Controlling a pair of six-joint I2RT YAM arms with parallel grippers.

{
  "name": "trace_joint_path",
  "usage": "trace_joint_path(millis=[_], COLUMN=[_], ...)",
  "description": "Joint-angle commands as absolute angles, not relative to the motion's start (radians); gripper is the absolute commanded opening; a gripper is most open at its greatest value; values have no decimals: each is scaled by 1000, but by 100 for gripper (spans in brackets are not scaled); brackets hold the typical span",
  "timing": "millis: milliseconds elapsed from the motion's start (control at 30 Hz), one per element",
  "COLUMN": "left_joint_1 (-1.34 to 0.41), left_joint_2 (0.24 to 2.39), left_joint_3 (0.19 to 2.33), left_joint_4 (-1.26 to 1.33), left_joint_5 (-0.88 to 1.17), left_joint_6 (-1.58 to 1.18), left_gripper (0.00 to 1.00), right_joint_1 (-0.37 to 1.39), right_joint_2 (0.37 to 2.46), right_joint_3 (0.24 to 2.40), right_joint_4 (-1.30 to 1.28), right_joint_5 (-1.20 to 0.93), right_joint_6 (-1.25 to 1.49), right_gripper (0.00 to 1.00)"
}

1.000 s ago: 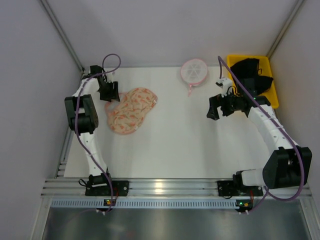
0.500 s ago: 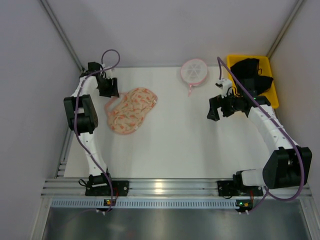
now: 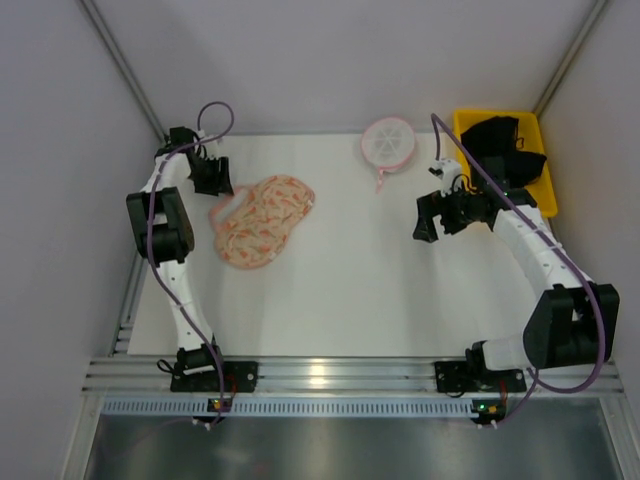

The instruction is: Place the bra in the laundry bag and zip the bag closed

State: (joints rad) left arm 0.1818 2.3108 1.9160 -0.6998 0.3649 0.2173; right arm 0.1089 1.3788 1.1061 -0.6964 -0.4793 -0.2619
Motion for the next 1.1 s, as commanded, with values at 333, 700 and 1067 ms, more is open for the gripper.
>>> trace_joint_path(millis=[333,700,1067], left_joint_1=[160,150,175], left_joint_2=[2298,2205,2033], left_joint_3=[1792,1724,1790], left_joint_4=[-699,-672,-672], left_joint_5=[449,430,491], left_joint_6=[236,203,86], left_gripper=[37,0,0], right_joint_1=[121,121,121], right_joint_2=[1377,1384,1373], right_joint_3=[1160,1157,1150], right_joint_4=[-710,-695,-666], right_joint_5=[-488,-499,-515], right_joint_6=[-270,-259,-232], right_gripper=[99,99,99])
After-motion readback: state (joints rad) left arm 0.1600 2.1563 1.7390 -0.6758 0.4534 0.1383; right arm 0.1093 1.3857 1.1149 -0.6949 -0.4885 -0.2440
